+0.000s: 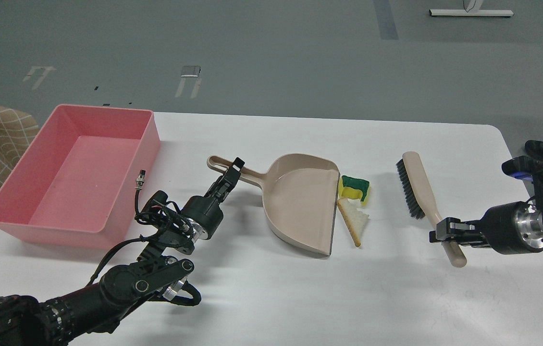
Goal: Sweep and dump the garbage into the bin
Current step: 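Grasp the brush handle with the right gripper and lift it, then sweep the brush across the dustpan toward the left gripper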
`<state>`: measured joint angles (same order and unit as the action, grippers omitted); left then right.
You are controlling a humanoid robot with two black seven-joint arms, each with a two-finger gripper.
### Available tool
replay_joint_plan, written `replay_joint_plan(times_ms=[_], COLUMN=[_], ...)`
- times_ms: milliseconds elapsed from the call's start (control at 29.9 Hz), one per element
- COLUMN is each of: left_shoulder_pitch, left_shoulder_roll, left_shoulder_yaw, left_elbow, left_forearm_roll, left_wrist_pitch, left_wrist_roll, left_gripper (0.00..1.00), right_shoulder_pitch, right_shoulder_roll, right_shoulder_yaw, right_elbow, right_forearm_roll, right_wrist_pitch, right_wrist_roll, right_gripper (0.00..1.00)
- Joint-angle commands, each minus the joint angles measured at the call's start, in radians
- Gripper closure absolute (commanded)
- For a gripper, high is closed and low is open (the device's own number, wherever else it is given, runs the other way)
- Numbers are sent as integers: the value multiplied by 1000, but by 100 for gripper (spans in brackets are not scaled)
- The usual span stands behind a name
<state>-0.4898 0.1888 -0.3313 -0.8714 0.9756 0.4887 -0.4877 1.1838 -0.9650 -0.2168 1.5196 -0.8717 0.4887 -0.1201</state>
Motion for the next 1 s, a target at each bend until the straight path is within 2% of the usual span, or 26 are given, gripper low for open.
replay_joint_plan(times_ms=[0,167,367,969], left_shoulder_pitch=[0,0,0,0], left_shoulder_roll=[1,1,1,6], left_shoulder_yaw=[0,0,0,0], left_elbow=[0,0,-5,-8], left_forearm_roll=[0,0,0,2], left_wrist_pitch=[0,0,0,0], left_wrist_roll=[0,0,0,-1], left_gripper=[100,100,100,100], right_shoulder_pitch=[-7,-15,-29,-65], right_shoulder_roll=[-1,5,14,212], right_shoulder_yaw=[-1,-1,5,23], right_elbow=[28,33,28,5], right_forearm_roll=[0,0,2,14], right_wrist_pitch=[0,0,0,0], right_wrist_roll=[-4,-30,-39,-38], right_gripper=[100,100,100,100])
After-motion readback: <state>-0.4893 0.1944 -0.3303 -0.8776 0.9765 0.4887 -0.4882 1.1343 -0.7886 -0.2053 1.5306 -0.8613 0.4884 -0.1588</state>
